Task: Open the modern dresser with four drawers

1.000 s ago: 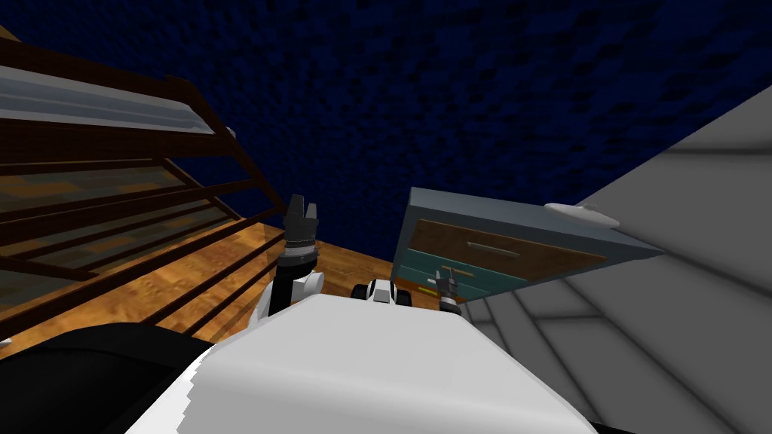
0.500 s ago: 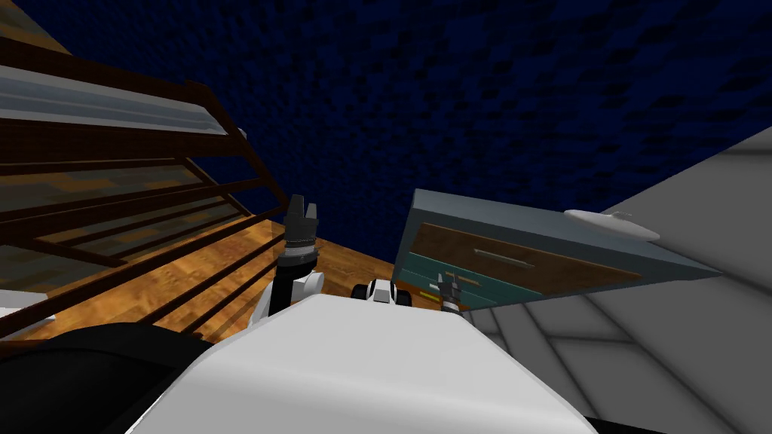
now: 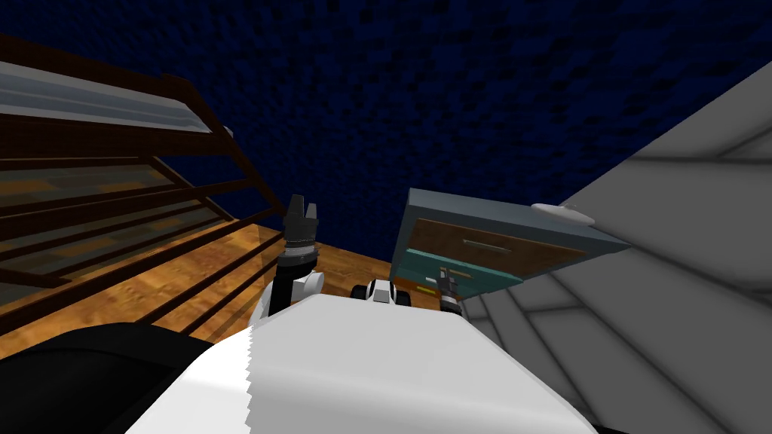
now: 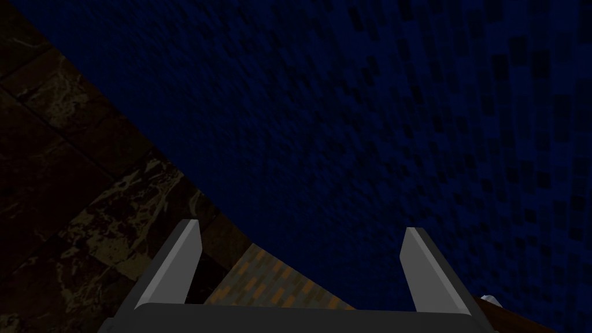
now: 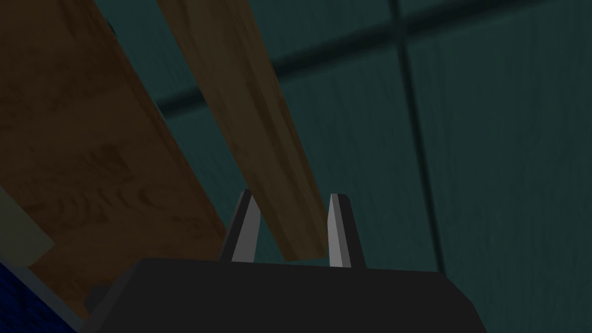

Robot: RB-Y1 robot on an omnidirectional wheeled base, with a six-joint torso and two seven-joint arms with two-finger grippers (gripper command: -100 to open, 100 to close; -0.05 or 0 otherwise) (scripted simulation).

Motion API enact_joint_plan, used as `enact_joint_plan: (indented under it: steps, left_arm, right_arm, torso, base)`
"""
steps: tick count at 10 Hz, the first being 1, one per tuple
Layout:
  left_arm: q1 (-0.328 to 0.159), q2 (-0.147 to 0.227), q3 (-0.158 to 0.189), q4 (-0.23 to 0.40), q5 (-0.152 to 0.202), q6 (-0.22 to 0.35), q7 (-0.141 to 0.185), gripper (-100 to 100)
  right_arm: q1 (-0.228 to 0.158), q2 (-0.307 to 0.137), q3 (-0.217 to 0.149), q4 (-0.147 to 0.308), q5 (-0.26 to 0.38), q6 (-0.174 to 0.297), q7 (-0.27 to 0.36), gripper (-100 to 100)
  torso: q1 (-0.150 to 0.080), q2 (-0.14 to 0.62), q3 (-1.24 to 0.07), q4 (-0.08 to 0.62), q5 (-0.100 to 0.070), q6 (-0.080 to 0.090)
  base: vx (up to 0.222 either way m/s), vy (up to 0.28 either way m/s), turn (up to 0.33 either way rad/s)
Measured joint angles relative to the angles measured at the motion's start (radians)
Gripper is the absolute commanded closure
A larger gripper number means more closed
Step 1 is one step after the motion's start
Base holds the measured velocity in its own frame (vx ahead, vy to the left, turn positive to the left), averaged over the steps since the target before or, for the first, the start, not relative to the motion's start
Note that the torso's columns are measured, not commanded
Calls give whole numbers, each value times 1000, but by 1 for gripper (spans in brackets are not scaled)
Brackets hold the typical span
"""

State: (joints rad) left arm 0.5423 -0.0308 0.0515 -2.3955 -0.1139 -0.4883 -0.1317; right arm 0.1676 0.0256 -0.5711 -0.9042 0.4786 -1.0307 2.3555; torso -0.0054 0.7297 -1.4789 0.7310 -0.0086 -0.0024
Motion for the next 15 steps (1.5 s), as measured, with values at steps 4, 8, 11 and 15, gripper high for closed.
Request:
enact_joint_plan:
  steps: [4, 8, 11, 15]
  left_arm:
    - [0, 0, 0, 0, 0, 0, 0, 0]
    - [0, 0, 0, 0, 0, 0, 0, 0]
    - [0, 0, 0, 0, 0, 0, 0, 0]
    - [0, 0, 0, 0, 0, 0, 0, 0]
  right_arm:
    - [-83, -9, -58, 69, 89, -17, -31, 100]
    - [-104, -27, -65, 80, 102, -19, -43, 100]
    - [-98, -57, -50, 55, 111, 29, -89, 100]
    - [-88, -65, -43, 43, 114, 31, -105, -100]
  torso:
    - [0, 1, 1, 0, 0, 0]
    - [3, 6, 2, 2, 3, 2]
    - [4, 5, 2, 2, 3, 0]
    - [3, 7, 4, 4, 3, 0]
  base:
    - [-35, 17, -90]
    - [-64, 30, -6]
    - [-136, 63, -22]
    - [-161, 35, -24]
